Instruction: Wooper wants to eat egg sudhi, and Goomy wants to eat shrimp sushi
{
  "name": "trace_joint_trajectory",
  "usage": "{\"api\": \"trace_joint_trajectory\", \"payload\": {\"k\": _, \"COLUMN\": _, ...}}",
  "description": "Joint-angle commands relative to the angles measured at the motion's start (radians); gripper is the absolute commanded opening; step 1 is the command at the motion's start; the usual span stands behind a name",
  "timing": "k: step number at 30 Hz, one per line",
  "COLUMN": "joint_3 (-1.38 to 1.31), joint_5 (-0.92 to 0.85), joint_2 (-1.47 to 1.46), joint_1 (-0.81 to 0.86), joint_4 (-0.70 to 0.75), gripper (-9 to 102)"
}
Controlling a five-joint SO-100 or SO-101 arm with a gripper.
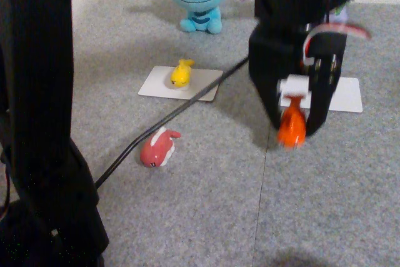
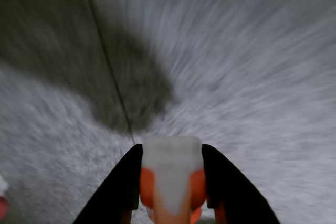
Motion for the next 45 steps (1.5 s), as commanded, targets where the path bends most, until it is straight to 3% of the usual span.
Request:
{"api": "trace_joint_trajectory", "payload": {"k": 1, "joint_3": -0.186, "joint_5": 0.040, "joint_2": 0.000, "joint_1": -0.041, "joint_4": 0.026, "gripper": 3}}
{"api": "trace_joint_trajectory", "payload": {"k": 11, "joint_3": -0.644, "joint_5": 0.055, "joint_2": -0.318, "joint_1": -0.112, "joint_4": 0.028, "gripper": 3}}
{"api": "trace_joint_trajectory", "payload": {"k": 18, "joint_3": -0.824, "joint_5": 0.055, "joint_2": -0.545, "joint_1": -0.109, "joint_4": 0.049, "gripper": 3}}
{"api": "trace_joint_trajectory", "payload": {"k": 37, "joint_3": -0.844, "joint_5": 0.084, "joint_2": -0.566, "joint_1": -0.206, "joint_4": 0.126, "gripper": 3}}
{"api": "trace_joint_trajectory", "payload": {"k": 45, "joint_3": -0.844, "joint_5": 0.077, "joint_2": -0.566, "joint_1": -0.178, "joint_4": 0.118, "gripper": 22}}
